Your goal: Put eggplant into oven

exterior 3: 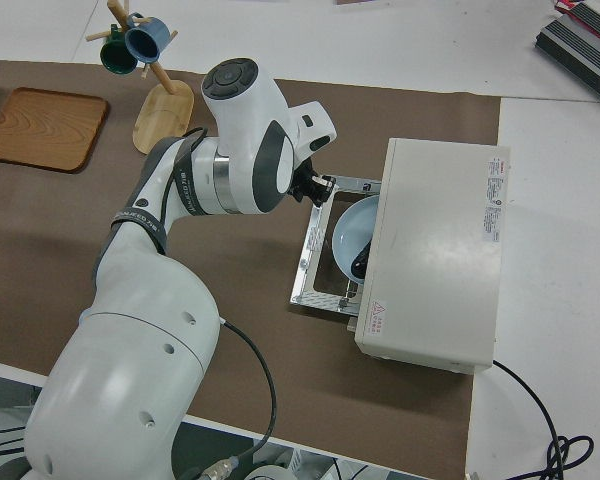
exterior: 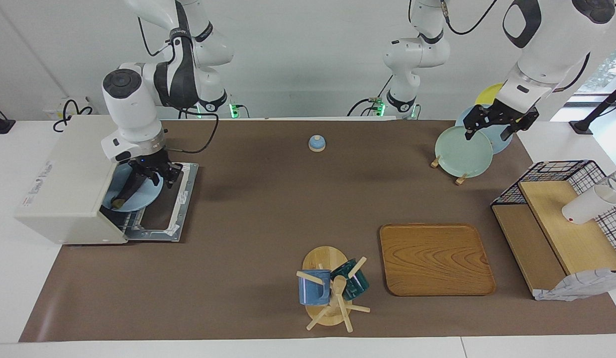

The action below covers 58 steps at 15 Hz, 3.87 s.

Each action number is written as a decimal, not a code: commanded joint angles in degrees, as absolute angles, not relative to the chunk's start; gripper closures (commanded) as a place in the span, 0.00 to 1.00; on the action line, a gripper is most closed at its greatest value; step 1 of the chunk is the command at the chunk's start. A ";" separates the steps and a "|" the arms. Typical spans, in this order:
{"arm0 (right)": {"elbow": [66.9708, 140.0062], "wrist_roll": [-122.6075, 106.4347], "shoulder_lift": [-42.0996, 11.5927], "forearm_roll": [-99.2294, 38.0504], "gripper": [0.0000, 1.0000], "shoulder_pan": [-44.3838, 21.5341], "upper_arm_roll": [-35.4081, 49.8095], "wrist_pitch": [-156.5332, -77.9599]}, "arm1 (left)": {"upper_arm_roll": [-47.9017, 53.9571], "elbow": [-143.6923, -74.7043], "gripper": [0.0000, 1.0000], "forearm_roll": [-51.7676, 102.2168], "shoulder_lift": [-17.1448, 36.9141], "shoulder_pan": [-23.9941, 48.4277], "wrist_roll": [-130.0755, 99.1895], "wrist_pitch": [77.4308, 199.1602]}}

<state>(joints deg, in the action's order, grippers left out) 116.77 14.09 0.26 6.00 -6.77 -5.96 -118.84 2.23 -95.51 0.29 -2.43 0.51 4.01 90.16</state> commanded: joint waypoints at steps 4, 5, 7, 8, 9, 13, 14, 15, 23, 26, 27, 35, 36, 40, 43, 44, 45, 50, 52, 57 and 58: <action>122.67 18.98 -4.13 3.60 1.00 -10.90 -5.98 -132.15 | 2.02 -95.89 0.00 -0.97 -3.16 0.88 4.39 90.62; 124.52 19.07 -4.22 3.69 1.00 -10.90 -5.98 -134.19 | 1.93 -95.89 0.00 -0.97 -3.16 0.88 4.39 90.62; 126.20 19.42 -6.14 3.69 1.00 -10.99 -5.98 -136.22 | 1.93 -95.89 0.00 -0.97 -3.16 0.88 4.39 90.62; 126.30 19.42 -7.02 3.95 1.00 -10.99 -5.98 -136.40 | 1.93 -95.89 0.00 -0.97 -3.16 0.88 4.39 90.70; 126.30 19.42 -7.64 4.48 1.00 -10.90 -6.06 -136.41 | 2.02 -95.89 0.00 -0.97 -3.16 0.88 4.39 90.62; 126.65 19.51 -9.84 5.27 1.00 -10.81 -6.15 -136.23 | 1.93 -95.89 0.00 -0.97 -3.16 0.88 4.39 90.62; 126.65 19.51 -10.02 7.19 1.00 -10.55 -6.15 -135.88 | 1.93 -95.89 0.00 -0.97 -3.16 0.88 4.39 90.62; 126.65 19.42 -10.11 9.64 1.00 -10.37 -6.15 -135.62 | 1.93 -95.89 0.00 -0.97 -3.16 0.88 4.39 90.62; 121.57 18.64 -10.28 23.11 1.00 -9.93 -6.15 -127.20 | 2.02 -95.89 0.00 -0.97 -3.16 0.88 4.39 90.70; 115.50 13.64 -9.93 23.12 1.00 -9.84 -6.24 -119.99 | 1.93 -95.89 0.00 -0.97 -3.16 0.88 4.39 90.70; 114.18 11.97 -9.32 23.03 1.00 -9.58 -6.50 -118.67 | 1.93 -95.89 0.00 -0.97 -3.16 0.88 4.39 90.70; 113.03 2.46 -4.49 22.06 1.00 -3.87 -6.42 -113.39 | 2.02 -95.89 0.00 -0.97 -3.16 0.88 4.39 90.70; 113.03 2.37 -4.13 22.06 1.00 -3.35 -6.42 -112.68 | 1.93 -95.89 0.00 -0.97 -3.16 0.88 4.39 90.70; 113.12 -0.52 -3.25 21.62 0.96 -1.68 -6.42 -111.10 | 1.93 -95.89 0.00 -0.97 -3.16 0.88 4.39 90.70; 112.77 -3.07 -1.50 16.54 0.81 -0.27 -6.50 -109.70 | 2.02 -95.89 0.00 -0.97 -3.16 0.88 4.39 90.70; 112.50 -3.42 -0.80 14.44 0.68 0.35 -6.50 -108.47 | 1.93 -95.89 0.00 -0.97 -3.16 0.88 4.39 90.70; 111.72 -3.86 -0.27 12.67 0.59 0.61 -6.59 -107.59 | 2.02 -95.89 0.00 -0.97 -3.16 0.88 4.39 90.62; 106.44 -4.31 1.22 4.50 0.00 0.44 -6.42 -103.01 | 1.93 -95.89 0.00 -0.97 -3.16 0.88 4.39 90.70; 105.74 -4.39 2.37 3.87 0.00 0.18 -6.24 -103.01 | 1.93 -95.89 0.00 -0.97 -3.16 0.88 4.39 90.70; 98.71 -4.31 1.75 2.55 0.00 -0.17 -5.98 -95.98 | 1.93 -95.89 0.00 -0.97 -3.16 0.88 4.39 90.62; 98.01 -4.31 1.93 2.55 0.00 -0.09 -5.80 -95.54 | 2.02 -95.89 0.00 -0.97 -3.16 0.88 4.39 90.70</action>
<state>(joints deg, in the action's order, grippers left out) 100.19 -2.87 2.12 4.08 -0.39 -6.13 -97.38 2.23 -95.51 0.29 -2.43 0.51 4.01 90.20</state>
